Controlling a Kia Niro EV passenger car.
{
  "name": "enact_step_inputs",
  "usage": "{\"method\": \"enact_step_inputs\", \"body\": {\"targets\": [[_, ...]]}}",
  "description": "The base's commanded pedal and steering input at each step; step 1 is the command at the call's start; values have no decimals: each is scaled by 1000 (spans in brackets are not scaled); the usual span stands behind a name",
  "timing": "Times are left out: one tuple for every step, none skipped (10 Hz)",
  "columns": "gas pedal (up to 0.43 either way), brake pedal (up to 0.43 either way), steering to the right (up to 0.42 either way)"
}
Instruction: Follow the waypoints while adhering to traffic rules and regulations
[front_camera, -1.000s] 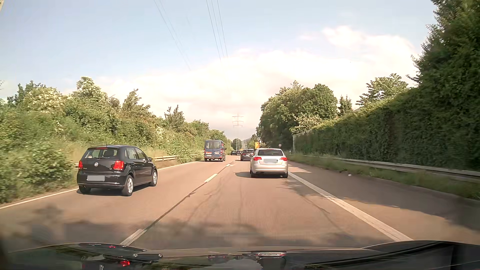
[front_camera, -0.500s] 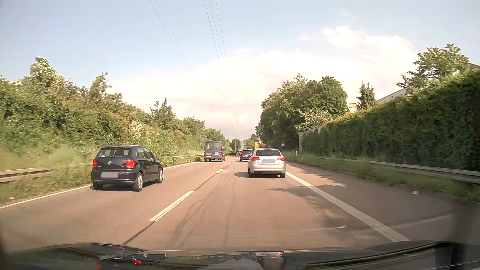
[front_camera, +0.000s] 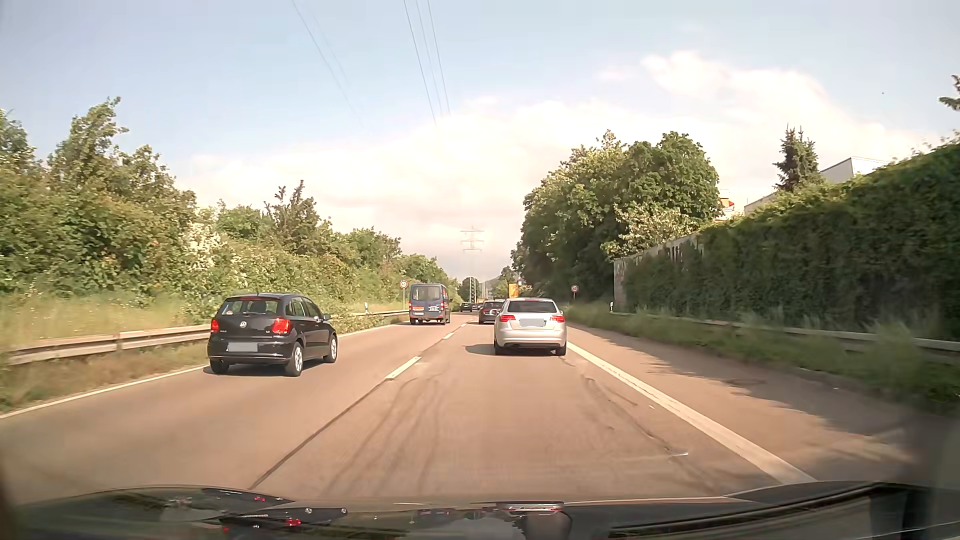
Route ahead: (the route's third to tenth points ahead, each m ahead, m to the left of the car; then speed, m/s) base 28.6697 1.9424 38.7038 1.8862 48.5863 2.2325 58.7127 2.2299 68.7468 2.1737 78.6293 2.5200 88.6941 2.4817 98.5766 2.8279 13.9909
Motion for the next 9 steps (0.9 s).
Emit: {"method": "enact_step_inputs", "body": {"targets": [[59,0,0],[59,0,0],[59,0,0],[59,0,0],[59,0,0],[59,0,0],[59,0,0],[59,0,0],[59,0,0]]}}
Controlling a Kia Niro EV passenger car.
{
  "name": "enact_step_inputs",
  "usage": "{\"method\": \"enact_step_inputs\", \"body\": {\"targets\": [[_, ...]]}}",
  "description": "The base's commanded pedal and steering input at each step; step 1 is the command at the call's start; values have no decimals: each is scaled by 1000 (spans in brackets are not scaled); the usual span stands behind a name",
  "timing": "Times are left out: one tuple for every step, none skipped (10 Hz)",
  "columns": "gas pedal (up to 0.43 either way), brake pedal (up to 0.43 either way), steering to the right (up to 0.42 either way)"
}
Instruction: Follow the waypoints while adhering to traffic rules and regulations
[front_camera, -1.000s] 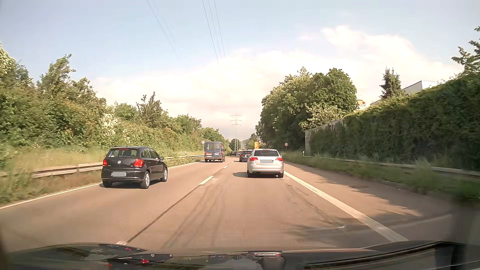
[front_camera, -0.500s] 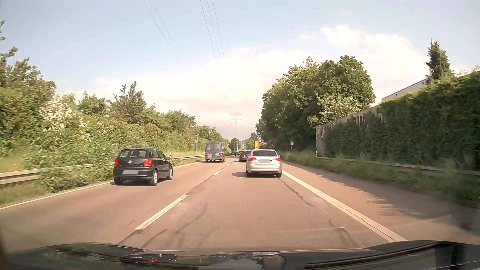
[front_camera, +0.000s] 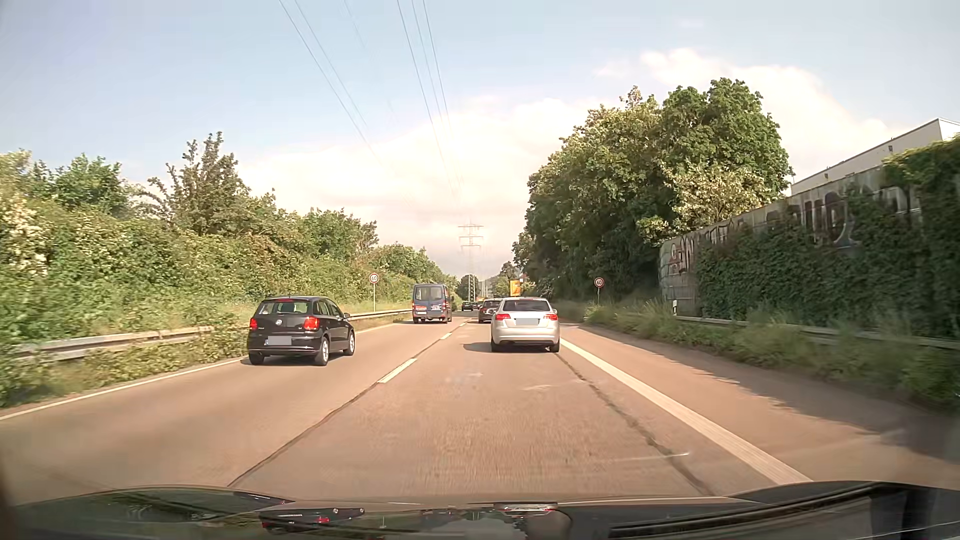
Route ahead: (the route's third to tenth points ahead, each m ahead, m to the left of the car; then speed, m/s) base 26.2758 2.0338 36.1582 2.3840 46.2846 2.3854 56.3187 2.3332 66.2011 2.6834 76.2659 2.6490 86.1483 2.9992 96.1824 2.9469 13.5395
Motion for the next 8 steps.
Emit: {"method": "enact_step_inputs", "body": {"targets": [[59,0,0],[59,0,0],[67,0,0],[87,0,0],[87,0,0],[98,0,0],[98,0,0],[110,0,0]]}}
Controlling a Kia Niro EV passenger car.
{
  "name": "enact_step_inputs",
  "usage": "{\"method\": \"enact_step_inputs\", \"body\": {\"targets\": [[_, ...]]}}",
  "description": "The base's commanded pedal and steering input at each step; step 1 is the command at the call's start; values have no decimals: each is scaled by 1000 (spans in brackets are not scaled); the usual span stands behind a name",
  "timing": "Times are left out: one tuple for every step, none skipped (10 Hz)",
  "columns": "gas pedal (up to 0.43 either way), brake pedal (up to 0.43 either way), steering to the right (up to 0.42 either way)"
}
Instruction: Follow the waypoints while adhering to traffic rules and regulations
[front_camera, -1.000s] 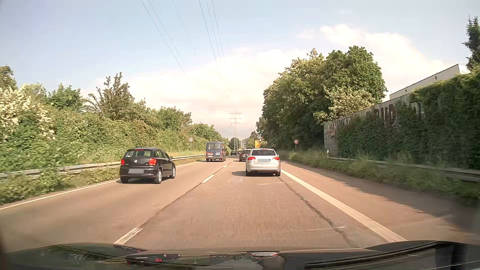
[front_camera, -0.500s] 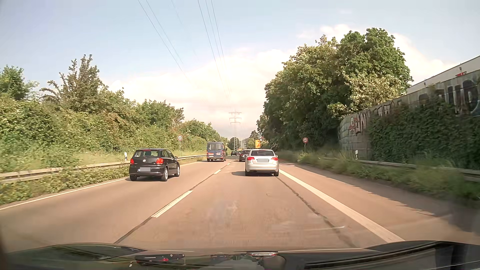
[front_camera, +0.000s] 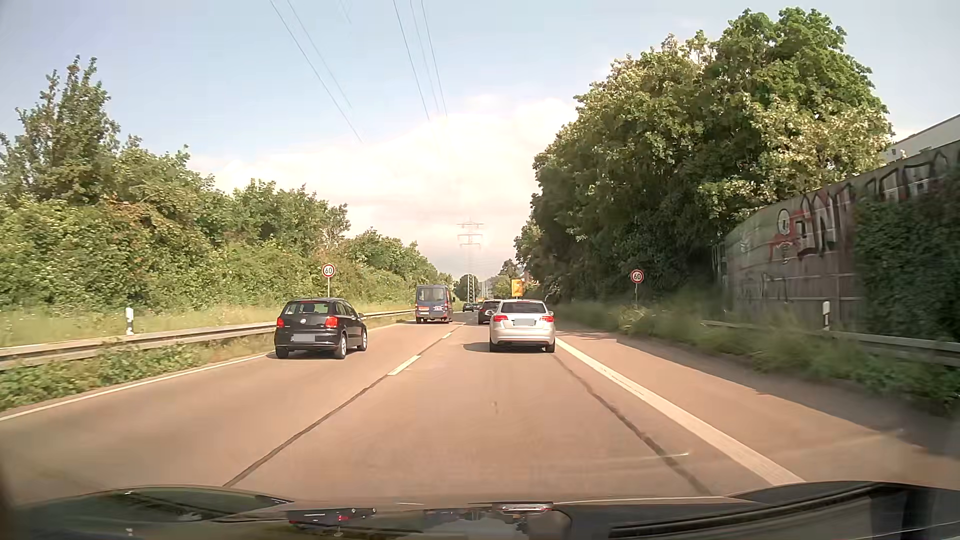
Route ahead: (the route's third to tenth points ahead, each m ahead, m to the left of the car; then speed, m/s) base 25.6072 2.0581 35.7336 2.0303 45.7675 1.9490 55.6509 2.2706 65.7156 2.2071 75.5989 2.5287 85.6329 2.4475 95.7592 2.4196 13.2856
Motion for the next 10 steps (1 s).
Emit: {"method": "enact_step_inputs", "body": {"targets": [[118,0,0],[118,0,0],[118,0,0],[118,0,0],[118,0,0],[118,0,0],[118,0,0],[118,0,0],[118,0,0],[118,0,0]]}}
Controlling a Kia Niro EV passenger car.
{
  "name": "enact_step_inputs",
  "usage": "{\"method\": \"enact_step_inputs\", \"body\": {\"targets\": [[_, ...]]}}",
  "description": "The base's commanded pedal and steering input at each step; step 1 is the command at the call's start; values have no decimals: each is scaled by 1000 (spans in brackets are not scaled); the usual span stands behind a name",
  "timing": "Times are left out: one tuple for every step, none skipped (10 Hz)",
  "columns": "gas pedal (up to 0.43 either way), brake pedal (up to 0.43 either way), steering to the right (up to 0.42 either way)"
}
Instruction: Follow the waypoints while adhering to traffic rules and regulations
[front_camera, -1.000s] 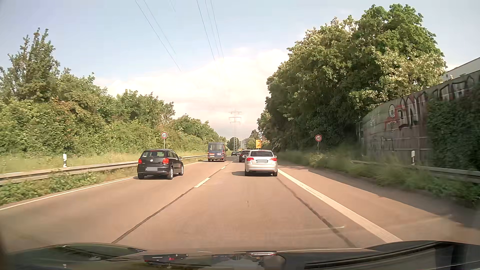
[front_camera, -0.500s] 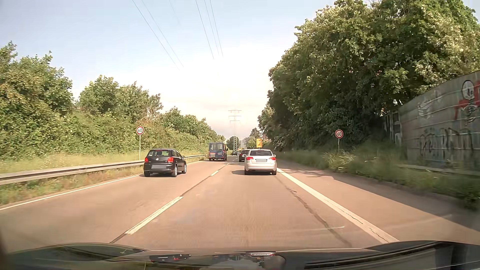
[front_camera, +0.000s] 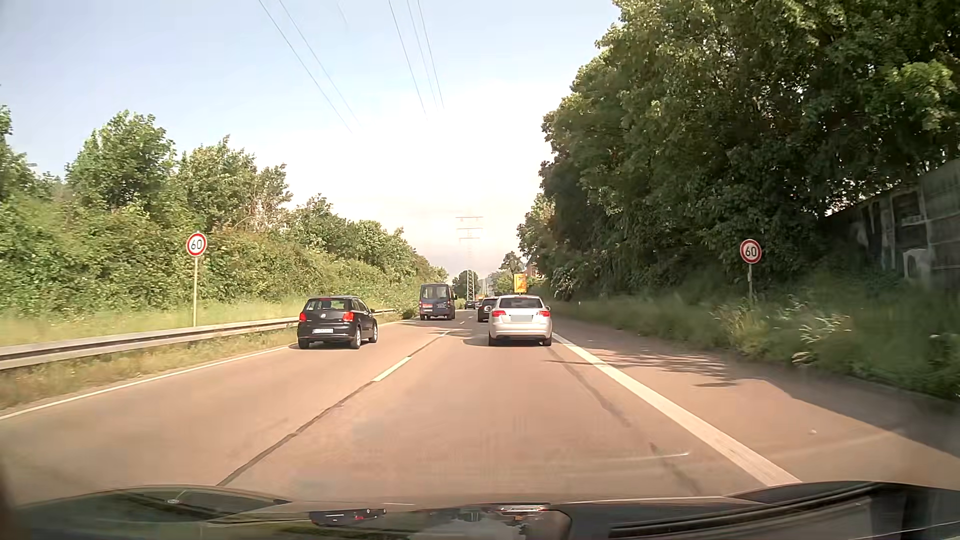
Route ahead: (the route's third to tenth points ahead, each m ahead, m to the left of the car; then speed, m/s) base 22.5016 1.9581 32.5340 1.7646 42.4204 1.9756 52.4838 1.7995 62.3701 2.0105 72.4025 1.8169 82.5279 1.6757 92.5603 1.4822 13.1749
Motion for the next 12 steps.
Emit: {"method": "enact_step_inputs", "body": {"targets": [[118,0,0],[118,0,0],[118,0,0],[118,0,0],[118,0,0],[130,0,0],[130,0,0],[130,0,0],[130,0,0],[130,0,0],[130,0,0],[130,0,0]]}}
